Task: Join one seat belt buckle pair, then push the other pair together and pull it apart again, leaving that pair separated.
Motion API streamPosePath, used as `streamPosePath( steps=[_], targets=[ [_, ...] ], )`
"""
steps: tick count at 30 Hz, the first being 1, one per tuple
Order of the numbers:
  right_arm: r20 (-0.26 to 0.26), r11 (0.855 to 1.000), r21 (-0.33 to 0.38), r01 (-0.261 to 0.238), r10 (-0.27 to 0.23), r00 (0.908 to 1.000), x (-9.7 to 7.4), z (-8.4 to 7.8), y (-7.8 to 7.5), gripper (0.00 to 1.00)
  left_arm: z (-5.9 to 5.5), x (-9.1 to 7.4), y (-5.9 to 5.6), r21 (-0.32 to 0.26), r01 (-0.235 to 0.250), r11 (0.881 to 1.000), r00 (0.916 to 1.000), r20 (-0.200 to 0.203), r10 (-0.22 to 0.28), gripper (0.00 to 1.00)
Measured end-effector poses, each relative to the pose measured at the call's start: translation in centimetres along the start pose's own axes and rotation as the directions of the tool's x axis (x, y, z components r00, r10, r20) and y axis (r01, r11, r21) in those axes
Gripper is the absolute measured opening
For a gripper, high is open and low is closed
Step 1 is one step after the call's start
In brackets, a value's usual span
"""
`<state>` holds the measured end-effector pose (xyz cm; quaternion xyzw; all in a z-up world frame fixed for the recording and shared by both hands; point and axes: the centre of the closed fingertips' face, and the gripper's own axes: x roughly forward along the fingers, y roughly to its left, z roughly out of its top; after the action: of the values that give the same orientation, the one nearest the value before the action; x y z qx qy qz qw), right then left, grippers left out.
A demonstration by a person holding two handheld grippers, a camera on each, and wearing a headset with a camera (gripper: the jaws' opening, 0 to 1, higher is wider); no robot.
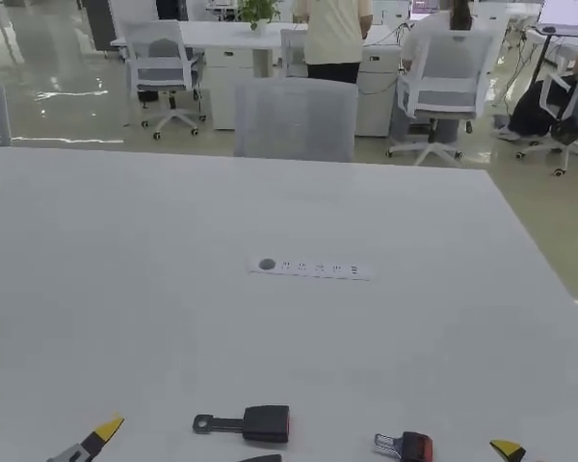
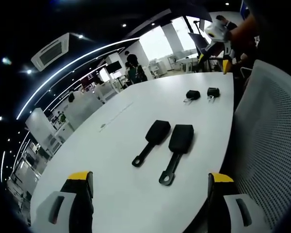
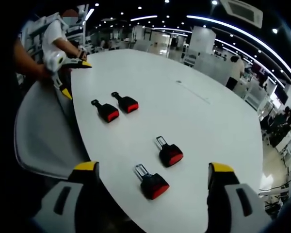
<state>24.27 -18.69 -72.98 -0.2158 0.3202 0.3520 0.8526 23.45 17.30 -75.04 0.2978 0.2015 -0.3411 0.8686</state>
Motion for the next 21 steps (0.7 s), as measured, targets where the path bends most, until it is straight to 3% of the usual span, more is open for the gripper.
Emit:
streamPosePath(
  steps=[9, 16, 21],
  targets=[
    [0.004, 1.0, -0.005, -0.01, 0.011, 0.9999, -0.3, 0.0, -0.3, 0.94, -0.1, 0.0, 0.0, -0.004, -0.002, 1.0, 1.0, -0.006, 0.002, 1.0],
    [-0.016, 0.998, -0.057, -0.003, 0.002, 0.9999, -0.5, -0.5, -1.5, 0.93, -0.2, 0.0, 0.1, -0.002, -0.003, 1.0, 0.9999, -0.011, 0.003, 1.0],
    [-0.003, 0.999, -0.035, 0.015, -0.015, 0.9999, -0.5, -0.6, -2.0, 0.94, -0.4, 0.1, -0.1, -0.003, 0.004, 1.0, 0.9998, -0.021, -0.004, 1.0]
  ],
)
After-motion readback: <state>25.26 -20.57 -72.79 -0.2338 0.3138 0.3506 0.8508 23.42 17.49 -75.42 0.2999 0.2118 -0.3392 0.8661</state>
